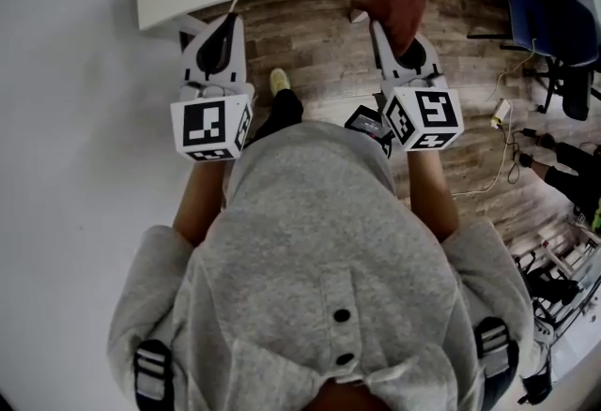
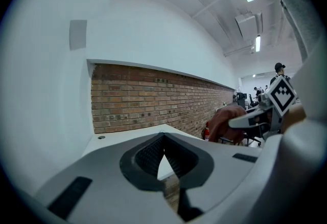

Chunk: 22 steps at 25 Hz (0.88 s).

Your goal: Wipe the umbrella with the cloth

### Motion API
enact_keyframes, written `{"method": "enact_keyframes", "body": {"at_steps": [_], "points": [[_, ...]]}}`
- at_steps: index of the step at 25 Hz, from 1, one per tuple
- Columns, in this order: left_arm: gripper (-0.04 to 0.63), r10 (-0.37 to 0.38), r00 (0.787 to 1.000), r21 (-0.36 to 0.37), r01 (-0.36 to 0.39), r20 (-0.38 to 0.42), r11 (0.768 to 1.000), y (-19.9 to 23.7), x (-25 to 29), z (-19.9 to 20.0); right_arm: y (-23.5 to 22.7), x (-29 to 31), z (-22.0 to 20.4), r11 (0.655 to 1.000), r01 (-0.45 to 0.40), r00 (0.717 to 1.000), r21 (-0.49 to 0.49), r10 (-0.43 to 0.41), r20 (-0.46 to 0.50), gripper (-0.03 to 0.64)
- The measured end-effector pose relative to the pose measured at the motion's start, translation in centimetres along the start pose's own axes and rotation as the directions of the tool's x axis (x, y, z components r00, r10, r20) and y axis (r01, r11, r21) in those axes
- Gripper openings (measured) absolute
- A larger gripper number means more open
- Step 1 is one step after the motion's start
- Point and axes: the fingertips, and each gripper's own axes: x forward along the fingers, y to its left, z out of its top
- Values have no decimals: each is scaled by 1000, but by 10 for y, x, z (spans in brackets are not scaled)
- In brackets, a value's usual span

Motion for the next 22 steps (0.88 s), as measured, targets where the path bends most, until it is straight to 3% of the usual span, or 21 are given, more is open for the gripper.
{"method": "enact_keyframes", "body": {"at_steps": [16,22], "points": [[15,-57,998,-42,55,-40,998,82,87,-5,0,112,32,999,13,998,-37,-15,-54,84],[15,-90,995,-49,88,-40,995,101,116,-4,-8,141,46,999,45,998,-17,-45,-33,84]]}}
